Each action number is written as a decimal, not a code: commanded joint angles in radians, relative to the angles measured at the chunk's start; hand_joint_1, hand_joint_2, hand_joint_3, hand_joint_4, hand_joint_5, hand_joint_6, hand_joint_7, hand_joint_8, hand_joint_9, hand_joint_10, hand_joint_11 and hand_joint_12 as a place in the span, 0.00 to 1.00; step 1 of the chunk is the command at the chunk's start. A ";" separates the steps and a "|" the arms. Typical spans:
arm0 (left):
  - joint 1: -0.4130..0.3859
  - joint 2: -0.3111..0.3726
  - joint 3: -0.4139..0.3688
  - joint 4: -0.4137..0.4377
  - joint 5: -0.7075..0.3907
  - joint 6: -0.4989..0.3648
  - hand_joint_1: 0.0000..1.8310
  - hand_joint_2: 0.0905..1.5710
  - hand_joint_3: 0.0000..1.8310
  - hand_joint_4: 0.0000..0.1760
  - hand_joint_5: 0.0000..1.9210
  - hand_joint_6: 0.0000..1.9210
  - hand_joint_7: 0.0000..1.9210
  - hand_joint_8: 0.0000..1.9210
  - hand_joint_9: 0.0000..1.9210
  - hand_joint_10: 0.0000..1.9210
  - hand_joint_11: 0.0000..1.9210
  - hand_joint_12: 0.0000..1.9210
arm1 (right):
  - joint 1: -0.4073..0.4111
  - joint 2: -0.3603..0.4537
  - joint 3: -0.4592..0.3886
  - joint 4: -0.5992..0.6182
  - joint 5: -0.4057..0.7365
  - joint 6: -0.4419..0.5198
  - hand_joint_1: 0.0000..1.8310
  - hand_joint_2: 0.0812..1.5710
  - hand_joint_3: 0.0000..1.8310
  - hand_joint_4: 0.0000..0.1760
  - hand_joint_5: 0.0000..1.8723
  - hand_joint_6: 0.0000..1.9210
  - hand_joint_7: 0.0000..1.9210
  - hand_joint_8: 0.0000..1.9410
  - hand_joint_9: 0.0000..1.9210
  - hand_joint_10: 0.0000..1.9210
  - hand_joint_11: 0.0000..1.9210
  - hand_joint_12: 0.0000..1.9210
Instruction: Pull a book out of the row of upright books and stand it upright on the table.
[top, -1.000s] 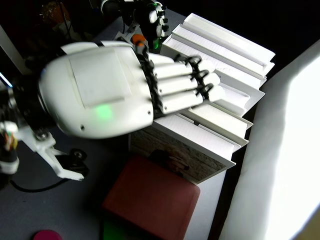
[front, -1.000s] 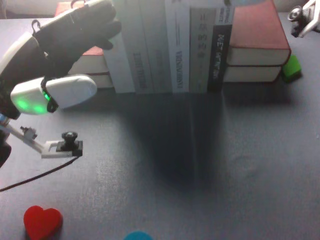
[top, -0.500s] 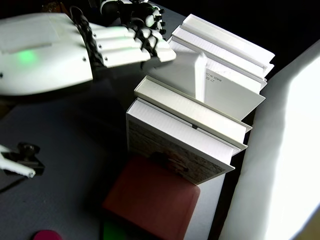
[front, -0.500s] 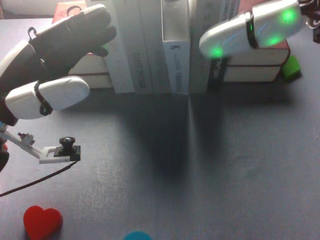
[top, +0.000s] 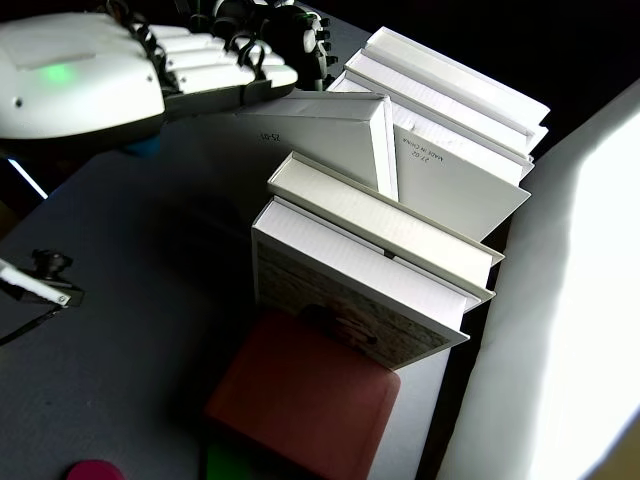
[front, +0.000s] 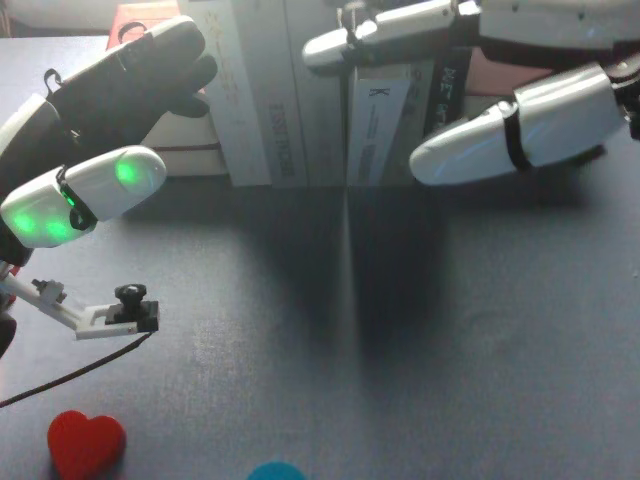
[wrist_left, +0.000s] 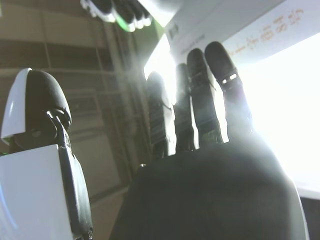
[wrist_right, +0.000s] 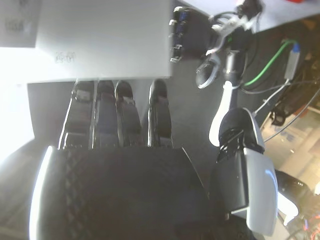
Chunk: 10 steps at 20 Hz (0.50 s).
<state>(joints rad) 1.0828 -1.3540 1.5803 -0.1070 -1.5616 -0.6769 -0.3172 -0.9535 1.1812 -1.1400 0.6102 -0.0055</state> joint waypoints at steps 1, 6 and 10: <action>0.000 -0.005 -0.005 -0.023 -0.114 -0.010 0.46 0.59 0.01 0.13 0.24 0.00 0.19 0.01 0.20 0.00 0.00 0.71 | -0.005 -0.001 -0.004 0.071 0.065 0.001 0.00 0.70 0.01 0.63 0.15 0.02 0.00 0.00 0.00 0.00 0.00 0.00; 0.000 -0.004 -0.011 -0.025 -0.119 -0.010 0.43 0.60 0.00 0.08 0.24 0.00 0.22 0.01 0.22 0.01 0.00 0.73 | -0.111 0.001 -0.009 0.204 0.153 -0.004 0.00 0.70 0.00 0.62 0.18 0.01 0.00 0.00 0.00 0.00 0.00 0.00; 0.003 0.000 -0.018 -0.029 -0.123 -0.010 0.43 0.58 0.00 0.10 0.24 0.00 0.21 0.00 0.21 0.01 0.00 0.73 | -0.184 0.010 -0.037 0.285 0.213 -0.040 0.00 0.71 0.00 0.76 0.19 0.02 0.00 0.00 0.00 0.00 0.00 0.00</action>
<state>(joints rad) 1.0897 -1.3563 1.5620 -0.1162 -1.5650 -0.6765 -0.5034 -0.9447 1.1400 -0.9134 0.8085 -0.0547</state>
